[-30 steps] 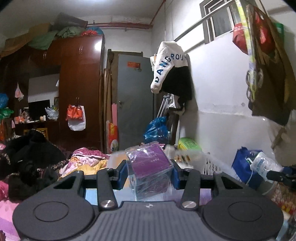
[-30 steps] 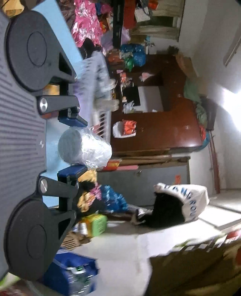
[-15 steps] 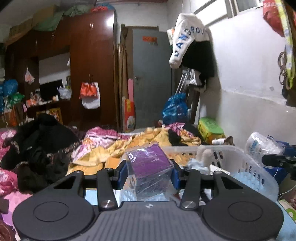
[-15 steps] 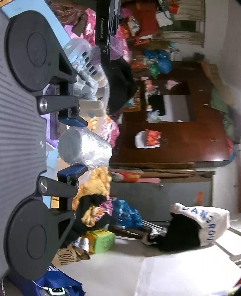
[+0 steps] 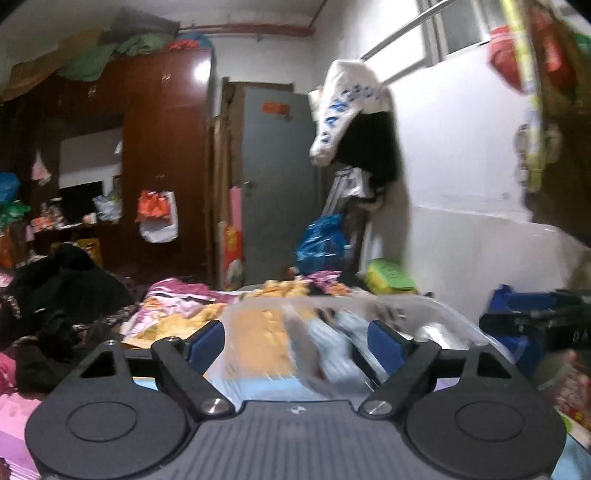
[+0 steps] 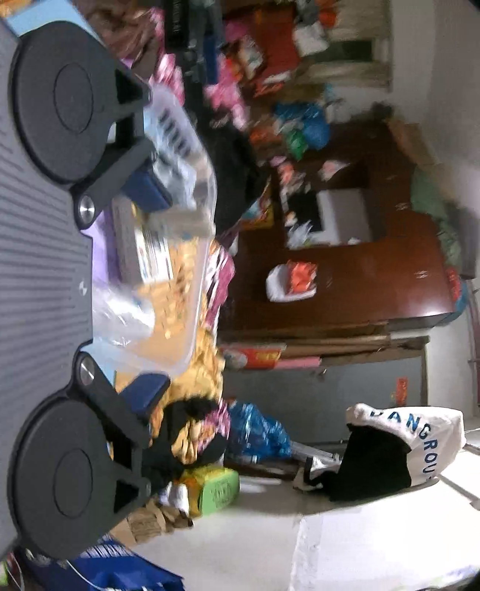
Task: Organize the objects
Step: 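Lift both items over the white basket and release them, then grasp the pink printed box with the left tool while the right tool grasps the orange-capped bottle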
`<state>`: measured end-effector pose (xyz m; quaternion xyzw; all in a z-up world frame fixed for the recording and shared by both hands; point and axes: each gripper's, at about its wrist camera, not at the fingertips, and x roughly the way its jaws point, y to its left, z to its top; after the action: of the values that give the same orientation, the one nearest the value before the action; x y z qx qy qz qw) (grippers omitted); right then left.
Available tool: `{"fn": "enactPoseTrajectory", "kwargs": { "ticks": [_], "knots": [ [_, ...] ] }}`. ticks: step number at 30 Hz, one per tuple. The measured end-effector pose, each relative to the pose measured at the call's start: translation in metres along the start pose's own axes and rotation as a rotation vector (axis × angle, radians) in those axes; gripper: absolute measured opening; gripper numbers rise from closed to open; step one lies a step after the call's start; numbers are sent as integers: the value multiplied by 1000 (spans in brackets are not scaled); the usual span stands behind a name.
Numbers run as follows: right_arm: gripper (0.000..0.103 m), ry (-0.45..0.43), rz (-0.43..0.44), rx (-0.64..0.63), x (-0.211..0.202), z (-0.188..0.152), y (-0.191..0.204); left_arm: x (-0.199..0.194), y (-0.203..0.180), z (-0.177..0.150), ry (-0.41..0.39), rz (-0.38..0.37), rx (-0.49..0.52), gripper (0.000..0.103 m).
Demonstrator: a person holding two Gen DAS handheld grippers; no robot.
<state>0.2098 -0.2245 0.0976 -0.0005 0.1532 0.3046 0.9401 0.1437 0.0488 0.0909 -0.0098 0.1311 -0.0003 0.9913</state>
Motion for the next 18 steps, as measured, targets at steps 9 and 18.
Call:
{"fn": "enactPoseTrajectory", "kwargs": {
  "ticks": [9,18],
  "knots": [
    [103,54,63,62,-21,-76,6,-13,-39,-76,103,-65,99,90],
    [103,157,45,79,24,-93,23,14,-37,-100,201,-60,90,89]
  ]
}}
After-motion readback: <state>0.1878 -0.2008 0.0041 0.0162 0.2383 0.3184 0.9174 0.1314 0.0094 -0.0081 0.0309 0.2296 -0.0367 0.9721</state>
